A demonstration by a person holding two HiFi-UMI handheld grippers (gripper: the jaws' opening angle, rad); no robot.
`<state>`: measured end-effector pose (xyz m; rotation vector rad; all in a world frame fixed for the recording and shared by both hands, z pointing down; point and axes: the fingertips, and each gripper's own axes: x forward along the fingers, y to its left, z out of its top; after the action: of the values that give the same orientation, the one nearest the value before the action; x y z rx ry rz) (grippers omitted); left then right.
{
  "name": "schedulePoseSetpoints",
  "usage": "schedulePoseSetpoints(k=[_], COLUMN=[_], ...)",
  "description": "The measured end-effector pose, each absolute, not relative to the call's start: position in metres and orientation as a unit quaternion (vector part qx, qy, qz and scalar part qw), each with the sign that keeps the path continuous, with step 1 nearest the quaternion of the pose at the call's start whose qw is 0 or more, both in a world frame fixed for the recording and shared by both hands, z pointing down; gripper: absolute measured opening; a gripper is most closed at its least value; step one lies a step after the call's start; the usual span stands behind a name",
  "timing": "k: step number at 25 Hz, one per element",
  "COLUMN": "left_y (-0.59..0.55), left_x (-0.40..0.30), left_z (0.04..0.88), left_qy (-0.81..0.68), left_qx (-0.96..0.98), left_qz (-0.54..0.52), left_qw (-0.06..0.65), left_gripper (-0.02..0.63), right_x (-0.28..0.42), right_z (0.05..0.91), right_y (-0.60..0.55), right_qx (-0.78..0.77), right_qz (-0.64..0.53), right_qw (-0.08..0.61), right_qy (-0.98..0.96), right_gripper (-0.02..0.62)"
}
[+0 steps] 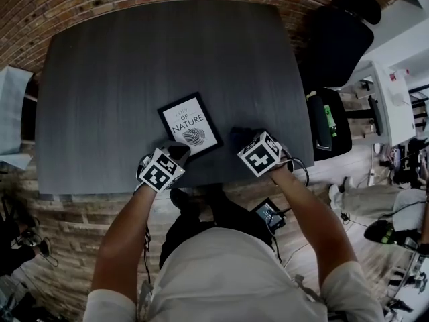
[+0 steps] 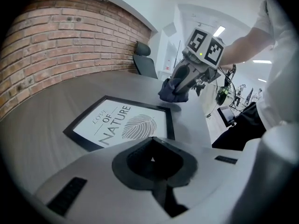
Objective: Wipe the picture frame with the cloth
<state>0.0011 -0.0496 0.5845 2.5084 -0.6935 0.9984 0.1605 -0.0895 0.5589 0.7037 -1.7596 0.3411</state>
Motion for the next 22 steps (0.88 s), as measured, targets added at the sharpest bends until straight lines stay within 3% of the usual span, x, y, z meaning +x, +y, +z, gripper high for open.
schedulePoseSetpoints(k=[3,5,8,16,22], left_y=[-0.051,-0.049,-0.042,-0.024,-0.025], left_x=[0.0,-0.004,-0.009,-0.013,-0.017], left_z=[0.571,0.562,0.561,0.575,0.591], left_qy=[-0.284,-0.313,-0.343,-0.374,-0.386], left_qx=[0.888,0.884,0.873,0.846,0.826], left_qz=[0.327,0.318,0.316,0.348,0.379], left_qw=[0.152,0.142,0.141,0.15,0.159], left_gripper=[0.026,0.179,0.244,0.304,0.308], right_x=[0.162,0.155,0.138,0.053,-0.015], right_z=[0.548,0.542,0.534,0.529,0.535], right_y=[-0.106,-0.118,-0.133,-0.158,-0.173], right_qx=[0.307,0.305,0.294,0.207,0.14], right_qz=[0.126,0.104,0.067,-0.061,-0.162], right_qw=[0.566,0.563,0.558,0.551,0.549], right_qy=[-0.754,-0.761,-0.773,-0.806,-0.808], right_gripper=[0.094,0.094,0.094,0.094,0.094])
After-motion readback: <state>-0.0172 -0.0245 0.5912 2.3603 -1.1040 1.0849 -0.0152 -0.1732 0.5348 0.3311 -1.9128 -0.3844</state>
